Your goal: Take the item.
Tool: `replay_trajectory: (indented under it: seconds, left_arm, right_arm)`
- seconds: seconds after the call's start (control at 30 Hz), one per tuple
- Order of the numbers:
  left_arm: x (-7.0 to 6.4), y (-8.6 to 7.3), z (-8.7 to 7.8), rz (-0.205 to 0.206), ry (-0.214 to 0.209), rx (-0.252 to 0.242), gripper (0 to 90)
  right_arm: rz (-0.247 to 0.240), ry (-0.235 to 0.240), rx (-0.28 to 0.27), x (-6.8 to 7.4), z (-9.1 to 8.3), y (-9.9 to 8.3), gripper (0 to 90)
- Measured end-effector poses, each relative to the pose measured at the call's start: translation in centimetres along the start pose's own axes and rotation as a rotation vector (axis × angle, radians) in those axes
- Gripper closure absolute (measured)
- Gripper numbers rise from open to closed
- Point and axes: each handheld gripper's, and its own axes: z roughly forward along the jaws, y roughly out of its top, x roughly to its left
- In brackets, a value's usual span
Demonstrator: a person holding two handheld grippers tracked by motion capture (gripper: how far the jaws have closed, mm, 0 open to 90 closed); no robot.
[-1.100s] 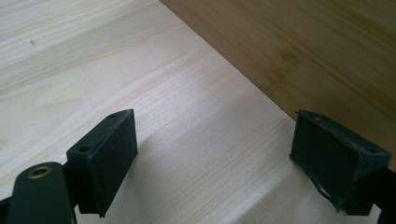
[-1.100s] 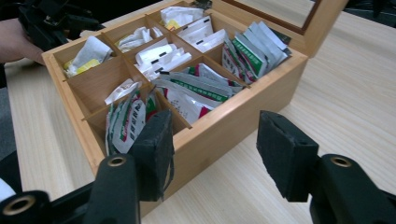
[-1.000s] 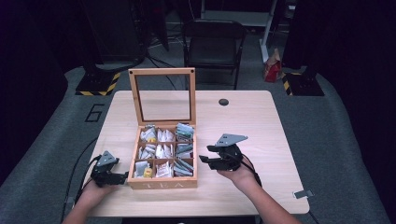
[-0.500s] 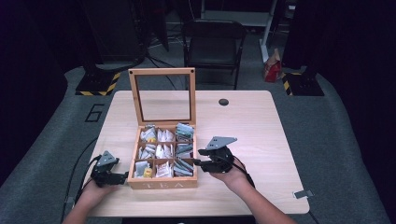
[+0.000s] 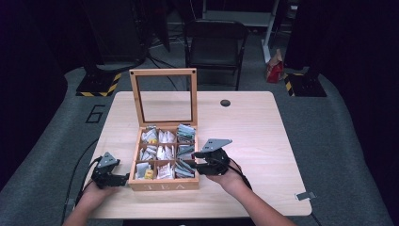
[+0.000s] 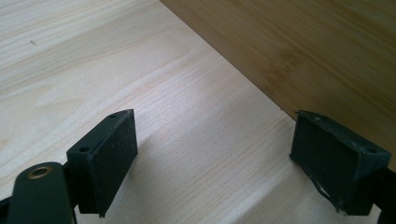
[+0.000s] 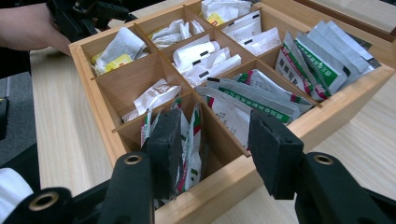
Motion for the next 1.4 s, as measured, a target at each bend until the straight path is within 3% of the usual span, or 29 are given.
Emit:
replay_trajectory:
  seconds: [0.63,1.4]
  left_arm:
    - [0.0,0.0,0.0,-0.002,0.001,-0.002,14.1]
    - [0.0,0.0,0.0,0.001,0.001,0.000,14.1]
  right_arm:
    - [-0.019,0.031,0.023,0.7,1.2,-0.1,62.7]
    - [-0.043,0.048,0.068,0.3,2.6,-0.5,75.0]
